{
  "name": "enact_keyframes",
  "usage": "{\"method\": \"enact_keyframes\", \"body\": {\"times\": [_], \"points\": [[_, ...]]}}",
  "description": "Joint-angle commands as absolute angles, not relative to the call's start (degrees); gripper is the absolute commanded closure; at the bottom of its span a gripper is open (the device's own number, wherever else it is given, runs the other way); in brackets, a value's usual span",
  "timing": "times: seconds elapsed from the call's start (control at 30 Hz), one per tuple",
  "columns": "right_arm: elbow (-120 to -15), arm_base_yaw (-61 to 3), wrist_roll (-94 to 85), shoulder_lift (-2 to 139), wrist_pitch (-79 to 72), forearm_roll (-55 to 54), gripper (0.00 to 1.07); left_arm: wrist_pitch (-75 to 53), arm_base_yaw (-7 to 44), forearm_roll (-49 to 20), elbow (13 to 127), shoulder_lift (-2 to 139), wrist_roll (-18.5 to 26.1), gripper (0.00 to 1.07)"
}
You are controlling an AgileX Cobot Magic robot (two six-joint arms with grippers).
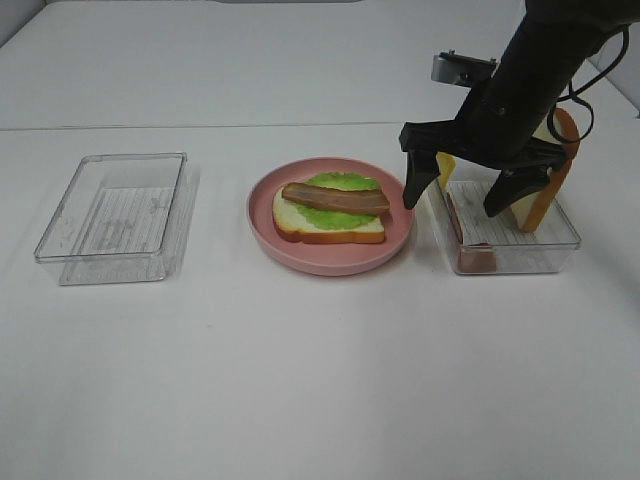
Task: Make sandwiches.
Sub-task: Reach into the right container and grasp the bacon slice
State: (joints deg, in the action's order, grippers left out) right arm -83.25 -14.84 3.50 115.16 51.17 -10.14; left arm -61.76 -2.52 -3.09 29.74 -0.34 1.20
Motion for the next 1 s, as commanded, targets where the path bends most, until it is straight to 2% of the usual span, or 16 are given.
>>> {"method": "enact_keyframes", "body": {"times": [0.03,0.53,0.6,0.63,0.67,0.7,0.77,1.0], "points": [[-83.6,-14.8,2.3,115.7,49.8,-10.5,0.15,-61.3,-2.2,-3.2,29.7,-1.6,1.0,0.04],[-83.6,-14.8,1.3,118.6,50.9,-9.6,0.18,-61.3,-2.2,-3.2,29.7,-1.6,1.0,0.04],[-83.6,-14.8,1.3,118.4,50.8,-9.0,0.25,-61.3,-2.2,-3.2,29.7,-1.6,1.0,0.04],[-83.6,-14.8,1.3,118.4,50.8,-9.0,0.25,-61.3,-2.2,-3.2,29.7,-1.6,1.0,0.04],[-83.6,-14.8,1.3,118.4,50.9,-8.7,0.32,-61.3,-2.2,-3.2,29.7,-1.6,1.0,0.04],[-83.6,-14.8,1.3,118.4,50.9,-8.7,0.32,-61.3,-2.2,-3.2,29.7,-1.6,1.0,0.04],[-83.6,-14.8,1.4,118.4,50.9,-8.7,0.40,-61.3,-2.2,-3.2,29.7,-1.6,1.0,0.04],[-83.6,-14.8,1.5,118.4,50.9,-8.7,0.52,-61.3,-2.2,-3.2,29.7,-1.6,1.0,0.04]]}}
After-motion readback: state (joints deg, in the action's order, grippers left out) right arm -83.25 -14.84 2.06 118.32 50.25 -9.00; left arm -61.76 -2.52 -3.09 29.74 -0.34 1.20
